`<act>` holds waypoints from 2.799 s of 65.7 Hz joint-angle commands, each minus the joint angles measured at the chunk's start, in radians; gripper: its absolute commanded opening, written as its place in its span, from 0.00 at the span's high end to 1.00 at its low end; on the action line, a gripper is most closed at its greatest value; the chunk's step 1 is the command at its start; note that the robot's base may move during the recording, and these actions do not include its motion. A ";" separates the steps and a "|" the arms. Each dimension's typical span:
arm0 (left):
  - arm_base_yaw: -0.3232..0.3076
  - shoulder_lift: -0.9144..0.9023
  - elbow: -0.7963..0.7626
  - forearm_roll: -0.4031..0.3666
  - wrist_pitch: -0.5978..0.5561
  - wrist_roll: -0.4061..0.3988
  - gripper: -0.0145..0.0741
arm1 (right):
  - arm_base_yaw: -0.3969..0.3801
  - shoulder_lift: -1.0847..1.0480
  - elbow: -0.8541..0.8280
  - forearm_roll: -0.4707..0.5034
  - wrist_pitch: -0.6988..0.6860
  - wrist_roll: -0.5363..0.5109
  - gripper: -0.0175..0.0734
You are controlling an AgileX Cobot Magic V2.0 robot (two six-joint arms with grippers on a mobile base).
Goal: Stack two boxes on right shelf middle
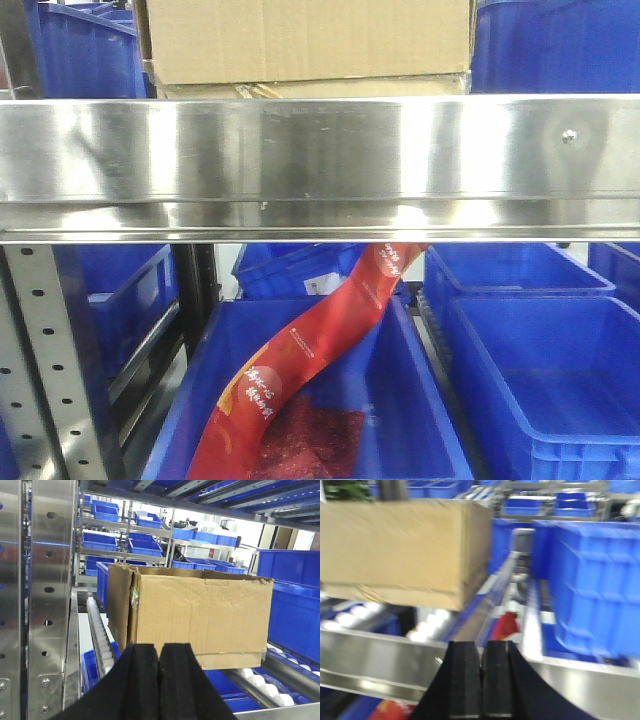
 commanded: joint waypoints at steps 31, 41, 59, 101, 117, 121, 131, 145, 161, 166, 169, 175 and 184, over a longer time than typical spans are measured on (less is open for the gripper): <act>0.005 -0.007 0.003 -0.004 -0.020 -0.006 0.96 | -0.211 -0.200 0.360 0.135 -0.212 -0.099 0.99; 0.005 -0.007 0.003 -0.004 -0.020 -0.006 0.96 | -0.199 -0.200 0.360 0.111 -0.242 -0.092 0.99; 0.005 -0.007 0.003 -0.004 -0.020 -0.006 0.96 | -0.199 -0.200 0.360 0.111 -0.249 -0.092 0.99; 0.019 -0.024 0.029 -0.004 -0.027 -0.006 0.96 | -0.199 -0.200 0.360 0.111 -0.249 -0.092 0.99; 0.205 -0.219 0.290 -0.177 -0.044 0.282 0.96 | -0.199 -0.200 0.360 0.111 -0.249 -0.092 0.99; 0.241 -0.278 0.357 -0.155 -0.044 0.293 0.96 | -0.199 -0.200 0.360 0.111 -0.249 -0.092 0.99; 0.287 -0.395 0.497 -0.143 -0.044 0.291 0.96 | -0.199 -0.200 0.360 0.111 -0.249 -0.092 0.99; 0.284 -0.395 0.554 -0.142 -0.115 0.287 0.96 | -0.199 -0.200 0.360 0.111 -0.251 -0.092 0.99; 0.283 -0.395 0.554 -0.116 -0.117 0.195 0.96 | -0.199 -0.200 0.360 0.111 -0.251 -0.092 0.99; 0.283 -0.395 0.554 -0.116 -0.117 0.195 0.96 | -0.199 -0.200 0.360 0.111 -0.251 -0.092 0.99; 0.283 -0.395 0.554 -0.116 -0.117 0.195 0.96 | -0.199 -0.200 0.360 0.111 -0.251 -0.092 0.99; 0.283 -0.395 0.554 -0.116 -0.117 0.195 0.96 | -0.199 -0.200 0.360 0.111 -0.251 -0.092 0.99; 0.283 -0.395 0.554 -0.116 -0.117 0.195 0.96 | -0.199 -0.200 0.360 0.111 -0.251 -0.092 0.99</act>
